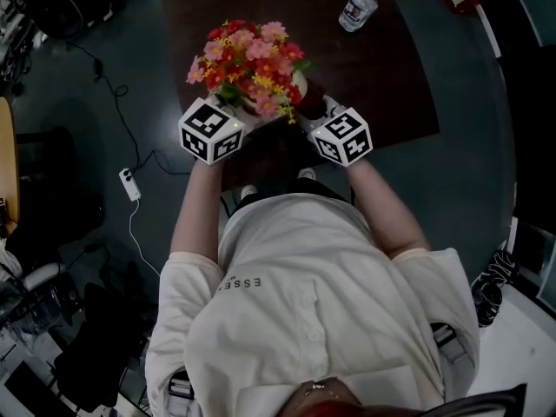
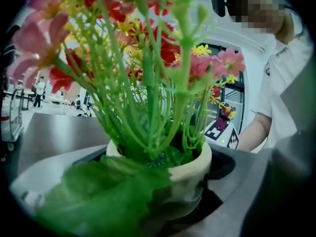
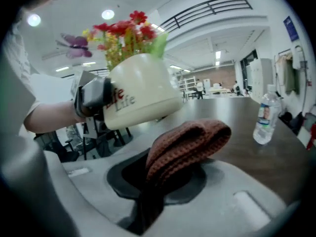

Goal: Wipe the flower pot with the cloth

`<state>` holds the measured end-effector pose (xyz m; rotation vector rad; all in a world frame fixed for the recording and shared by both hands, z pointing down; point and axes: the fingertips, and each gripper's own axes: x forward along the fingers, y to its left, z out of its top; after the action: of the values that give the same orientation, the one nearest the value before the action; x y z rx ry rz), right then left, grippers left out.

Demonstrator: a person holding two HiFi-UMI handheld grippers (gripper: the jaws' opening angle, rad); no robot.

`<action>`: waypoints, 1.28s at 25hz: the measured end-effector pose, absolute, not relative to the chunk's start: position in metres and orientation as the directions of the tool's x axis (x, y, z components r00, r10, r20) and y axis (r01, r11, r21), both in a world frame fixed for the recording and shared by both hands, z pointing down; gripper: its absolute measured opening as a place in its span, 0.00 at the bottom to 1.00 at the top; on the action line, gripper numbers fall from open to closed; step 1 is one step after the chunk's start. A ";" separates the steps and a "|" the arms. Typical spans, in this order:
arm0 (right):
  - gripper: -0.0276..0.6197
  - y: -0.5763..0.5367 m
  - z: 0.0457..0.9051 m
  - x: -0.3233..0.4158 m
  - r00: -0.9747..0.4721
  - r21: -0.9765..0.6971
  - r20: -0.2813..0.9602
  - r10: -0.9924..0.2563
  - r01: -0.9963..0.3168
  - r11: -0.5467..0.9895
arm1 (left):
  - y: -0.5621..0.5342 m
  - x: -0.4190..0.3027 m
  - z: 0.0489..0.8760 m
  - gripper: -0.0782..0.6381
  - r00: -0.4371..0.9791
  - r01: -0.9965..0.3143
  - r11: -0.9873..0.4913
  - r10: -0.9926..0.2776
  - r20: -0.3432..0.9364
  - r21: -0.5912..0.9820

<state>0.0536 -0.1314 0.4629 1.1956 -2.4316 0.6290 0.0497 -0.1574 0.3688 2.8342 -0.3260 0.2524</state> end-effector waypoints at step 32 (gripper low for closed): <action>0.11 -0.118 0.510 0.194 -0.318 -0.113 0.565 -0.761 -0.944 0.311 | -0.126 0.069 0.560 0.92 0.855 -0.269 -0.960 -0.201 0.479 0.077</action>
<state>0.1936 -0.1181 0.5098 1.5162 -2.1756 0.6068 0.0695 -0.1259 0.5598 2.8888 -0.3675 0.7228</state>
